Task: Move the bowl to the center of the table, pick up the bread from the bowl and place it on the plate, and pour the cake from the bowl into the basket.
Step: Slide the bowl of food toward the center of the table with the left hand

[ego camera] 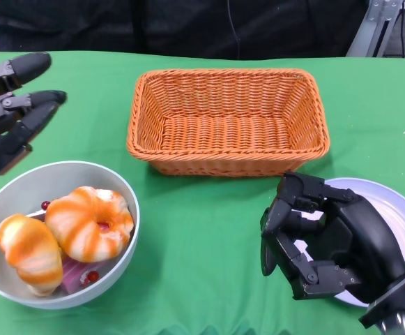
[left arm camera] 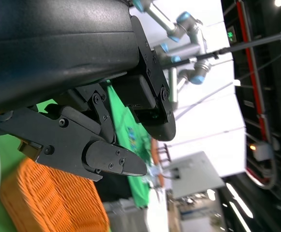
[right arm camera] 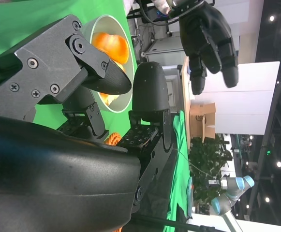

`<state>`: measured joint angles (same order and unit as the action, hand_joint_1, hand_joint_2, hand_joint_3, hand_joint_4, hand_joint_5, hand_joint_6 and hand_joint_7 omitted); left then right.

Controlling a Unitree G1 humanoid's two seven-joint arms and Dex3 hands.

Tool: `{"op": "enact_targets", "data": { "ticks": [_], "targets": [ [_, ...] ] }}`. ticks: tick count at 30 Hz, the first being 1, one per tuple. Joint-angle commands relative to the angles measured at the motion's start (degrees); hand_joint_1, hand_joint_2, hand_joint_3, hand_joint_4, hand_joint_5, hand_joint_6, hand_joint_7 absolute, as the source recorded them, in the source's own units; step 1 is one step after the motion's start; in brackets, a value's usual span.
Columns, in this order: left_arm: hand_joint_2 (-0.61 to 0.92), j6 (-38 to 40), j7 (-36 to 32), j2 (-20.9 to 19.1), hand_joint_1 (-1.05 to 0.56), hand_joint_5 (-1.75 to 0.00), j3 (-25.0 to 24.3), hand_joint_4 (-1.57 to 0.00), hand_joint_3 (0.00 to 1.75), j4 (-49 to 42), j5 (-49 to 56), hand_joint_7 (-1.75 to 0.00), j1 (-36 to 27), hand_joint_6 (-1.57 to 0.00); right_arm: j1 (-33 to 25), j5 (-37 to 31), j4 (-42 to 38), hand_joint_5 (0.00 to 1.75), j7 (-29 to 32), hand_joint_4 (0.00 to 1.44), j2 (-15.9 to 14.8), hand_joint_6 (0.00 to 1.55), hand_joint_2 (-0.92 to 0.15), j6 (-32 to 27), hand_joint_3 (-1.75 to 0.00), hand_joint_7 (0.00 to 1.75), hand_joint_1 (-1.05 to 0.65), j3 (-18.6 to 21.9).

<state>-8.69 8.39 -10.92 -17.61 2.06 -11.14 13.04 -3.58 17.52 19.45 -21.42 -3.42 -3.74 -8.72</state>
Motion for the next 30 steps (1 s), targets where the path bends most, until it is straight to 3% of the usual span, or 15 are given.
{"op": "enact_targets", "data": {
  "ticks": [1,10,20,24,30],
  "targets": [
    [0.92,-2.94,-2.53,-3.02,-0.49,-0.10,-0.83,-0.85,0.13,-4.20,4.40,0.00,1.56,-0.88,-0.14,0.36,-0.02,1.67,-0.03,0.80,-0.27,0.69,-0.46,0.35,-1.28,1.44,-0.14,0.58],
    [0.92,-7.70,-6.46,-7.01,-0.56,-0.01,0.03,-0.74,0.23,-16.42,12.34,0.00,4.10,-0.74,-0.15,0.09,0.06,1.67,0.25,0.80,-0.16,0.70,-0.45,0.21,-1.28,1.44,-0.14,0.50],
    [0.92,-12.28,-8.24,-9.95,-0.61,0.00,2.41,-0.42,0.44,-35.40,15.64,0.00,7.27,-0.44,-0.17,0.01,-0.19,1.66,0.14,0.80,-0.09,0.70,-0.44,0.16,-1.29,1.44,-0.15,0.28],
    [0.92,-10.20,-9.92,-9.98,-0.63,0.00,3.16,-0.35,0.45,-38.44,16.34,0.00,7.94,-0.38,-0.06,-0.15,-0.59,1.65,-0.08,0.80,-0.11,0.70,-0.44,0.66,-1.29,1.43,-0.14,0.20],
    [0.92,-1.18,-9.89,-10.67,-0.65,0.00,4.62,-0.28,0.53,-39.00,16.62,0.00,8.56,-0.31,0.16,-0.27,-0.61,1.64,0.14,0.80,-0.04,0.70,-0.44,0.48,-1.30,1.42,-0.14,0.15]
  ]
}}
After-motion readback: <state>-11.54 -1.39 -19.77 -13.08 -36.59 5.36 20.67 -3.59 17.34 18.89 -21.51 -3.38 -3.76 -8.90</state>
